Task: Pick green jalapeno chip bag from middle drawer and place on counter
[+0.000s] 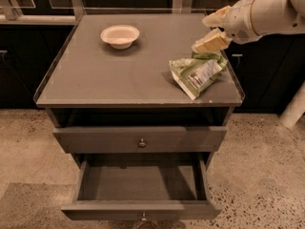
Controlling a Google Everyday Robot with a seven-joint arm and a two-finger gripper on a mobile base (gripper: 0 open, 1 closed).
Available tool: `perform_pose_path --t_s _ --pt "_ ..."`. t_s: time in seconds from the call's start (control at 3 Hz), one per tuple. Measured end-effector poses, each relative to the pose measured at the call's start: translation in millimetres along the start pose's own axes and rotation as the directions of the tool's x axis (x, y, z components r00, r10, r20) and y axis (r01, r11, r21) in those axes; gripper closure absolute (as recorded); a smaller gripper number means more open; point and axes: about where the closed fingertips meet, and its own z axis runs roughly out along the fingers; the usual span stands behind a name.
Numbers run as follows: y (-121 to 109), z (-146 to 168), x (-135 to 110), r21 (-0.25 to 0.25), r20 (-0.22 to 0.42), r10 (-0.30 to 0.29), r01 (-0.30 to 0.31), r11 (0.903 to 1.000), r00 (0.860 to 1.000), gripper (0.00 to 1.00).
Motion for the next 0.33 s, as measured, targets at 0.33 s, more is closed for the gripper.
perform_pose_path --t_s 0.33 --pt "0.0 0.0 0.0 0.0 0.0 0.0 0.0 1.0 1.0 0.0"
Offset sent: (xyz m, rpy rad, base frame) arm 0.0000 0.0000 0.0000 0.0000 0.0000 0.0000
